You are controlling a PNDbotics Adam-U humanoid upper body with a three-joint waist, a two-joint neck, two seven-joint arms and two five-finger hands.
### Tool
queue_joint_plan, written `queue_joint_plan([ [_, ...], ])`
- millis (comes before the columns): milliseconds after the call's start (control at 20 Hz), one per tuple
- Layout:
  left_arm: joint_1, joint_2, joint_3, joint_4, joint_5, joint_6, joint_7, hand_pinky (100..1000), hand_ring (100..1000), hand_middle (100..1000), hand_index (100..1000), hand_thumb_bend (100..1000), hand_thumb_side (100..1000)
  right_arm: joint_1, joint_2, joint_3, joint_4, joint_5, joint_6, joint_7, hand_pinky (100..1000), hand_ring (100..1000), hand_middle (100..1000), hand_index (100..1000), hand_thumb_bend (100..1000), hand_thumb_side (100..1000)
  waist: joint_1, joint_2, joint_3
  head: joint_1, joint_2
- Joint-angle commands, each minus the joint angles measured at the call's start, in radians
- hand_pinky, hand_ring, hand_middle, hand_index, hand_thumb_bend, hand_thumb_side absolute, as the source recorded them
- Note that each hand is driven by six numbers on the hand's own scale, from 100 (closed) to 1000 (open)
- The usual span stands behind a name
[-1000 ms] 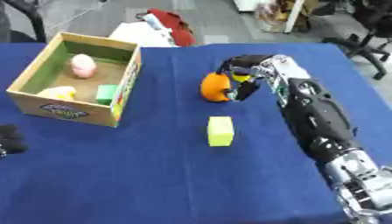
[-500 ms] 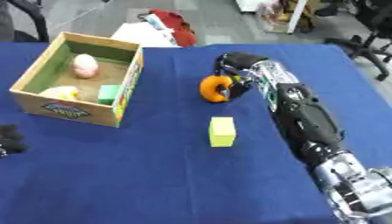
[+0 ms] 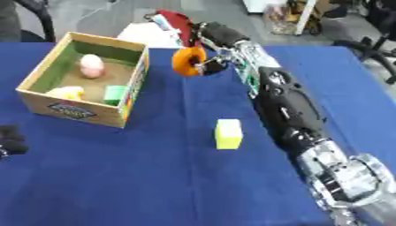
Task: Pick up objects on the table and place them in the box.
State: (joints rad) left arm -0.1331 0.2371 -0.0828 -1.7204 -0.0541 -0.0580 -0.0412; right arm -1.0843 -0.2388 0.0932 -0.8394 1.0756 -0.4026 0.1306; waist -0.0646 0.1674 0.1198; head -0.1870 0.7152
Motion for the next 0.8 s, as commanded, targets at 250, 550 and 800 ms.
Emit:
queue_joint_plan([
  [250,-0.035,0.004,-0.017,-0.016,0.004,-0.002,-0.019,669,584,592,758,100,755,-0.112,0.130,-0.018,0.037,0.067,0.012,0.013,784,762,707,360,100,111,0.006,-0.021,0.072,-0.030,-0.029],
  [550,-0.060,0.002,-0.033,-0.018,0.008,-0.002,-0.037,669,583,589,758,100,755,-0.141,0.228,-0.041,0.098,0.206,0.036,-0.025,792,782,739,548,100,124,0.001,-0.002,0.138,-0.057,-0.049],
  [800,-0.070,0.003,-0.039,-0.019,0.010,-0.001,-0.043,669,582,589,758,100,756,-0.134,0.279,-0.064,0.145,0.312,0.085,-0.048,799,794,763,812,100,143,-0.001,0.011,0.159,-0.068,-0.054],
])
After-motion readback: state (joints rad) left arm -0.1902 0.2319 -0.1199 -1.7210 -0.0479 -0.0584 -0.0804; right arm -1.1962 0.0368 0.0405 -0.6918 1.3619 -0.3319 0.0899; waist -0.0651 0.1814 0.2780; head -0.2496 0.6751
